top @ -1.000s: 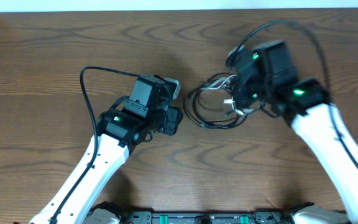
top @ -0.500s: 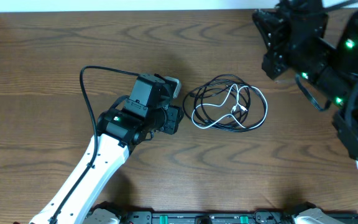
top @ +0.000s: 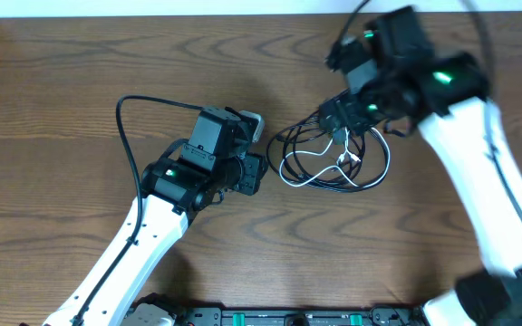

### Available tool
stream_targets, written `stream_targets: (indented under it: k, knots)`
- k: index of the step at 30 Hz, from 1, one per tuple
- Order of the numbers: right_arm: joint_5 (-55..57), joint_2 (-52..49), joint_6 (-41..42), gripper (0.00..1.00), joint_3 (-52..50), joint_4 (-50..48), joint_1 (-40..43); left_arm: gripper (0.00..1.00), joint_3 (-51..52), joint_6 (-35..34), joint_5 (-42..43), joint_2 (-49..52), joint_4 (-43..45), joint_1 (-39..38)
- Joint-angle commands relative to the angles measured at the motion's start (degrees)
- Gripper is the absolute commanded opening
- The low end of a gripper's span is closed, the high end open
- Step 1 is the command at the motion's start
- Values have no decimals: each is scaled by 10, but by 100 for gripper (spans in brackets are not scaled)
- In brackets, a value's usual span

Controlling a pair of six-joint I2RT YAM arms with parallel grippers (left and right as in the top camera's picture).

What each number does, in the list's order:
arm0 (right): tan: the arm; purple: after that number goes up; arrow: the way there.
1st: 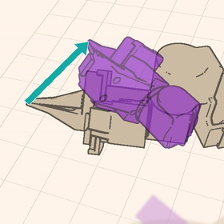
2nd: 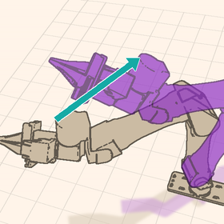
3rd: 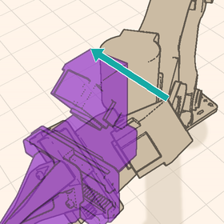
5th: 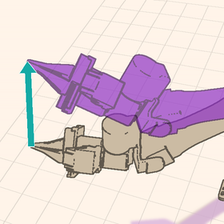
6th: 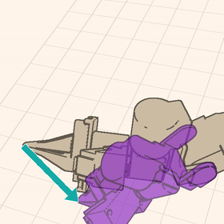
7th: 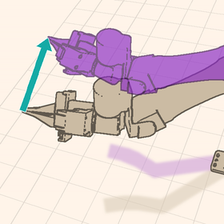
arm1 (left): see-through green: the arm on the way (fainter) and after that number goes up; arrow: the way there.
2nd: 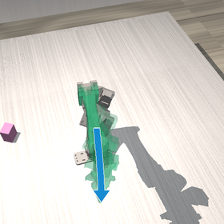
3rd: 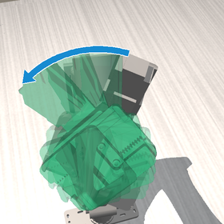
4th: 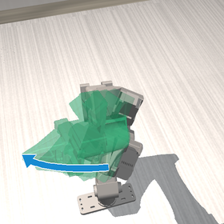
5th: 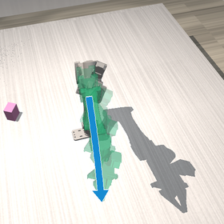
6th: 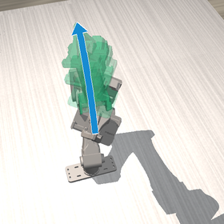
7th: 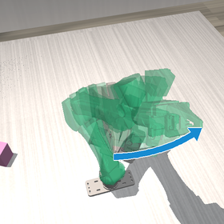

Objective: Untangle cables
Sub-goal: 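Lower the right gripper onto the cable pile and grasp a strand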

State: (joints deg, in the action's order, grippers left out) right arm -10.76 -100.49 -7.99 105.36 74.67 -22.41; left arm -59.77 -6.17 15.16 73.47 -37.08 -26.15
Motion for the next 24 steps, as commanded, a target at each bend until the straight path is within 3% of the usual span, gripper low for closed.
stream_targets:
  k: [1,6,12,17,18,20,21,24]
  knots:
    - [-14,-61,18,99,-2,17,-2,47,-3,1,7,-2,0,-1]
    - [-19,-150,130,99,-2,21,-2,47,-3,1,7,-2,0,-1]
    - [-29,-195,84,99,-2,34,-13,47,-3,1,7,-2,-1,-1]
    - [-29,-206,107,99,-5,61,-23,47,-3,1,7,-2,-1,-1]
    - [-29,-206,120,97,-8,58,-27,47,-3,1,7,-2,-1,-1]
    - [-29,-206,142,82,-13,43,-33,47,-3,1,7,-2,-1,-1]
    - [-29,-206,157,65,-17,26,-37,47,-3,1,7,-2,-1,-1]
    - [-29,-206,185,61,-31,-12,-44,47,-3,1,7,-2,-2,-1]
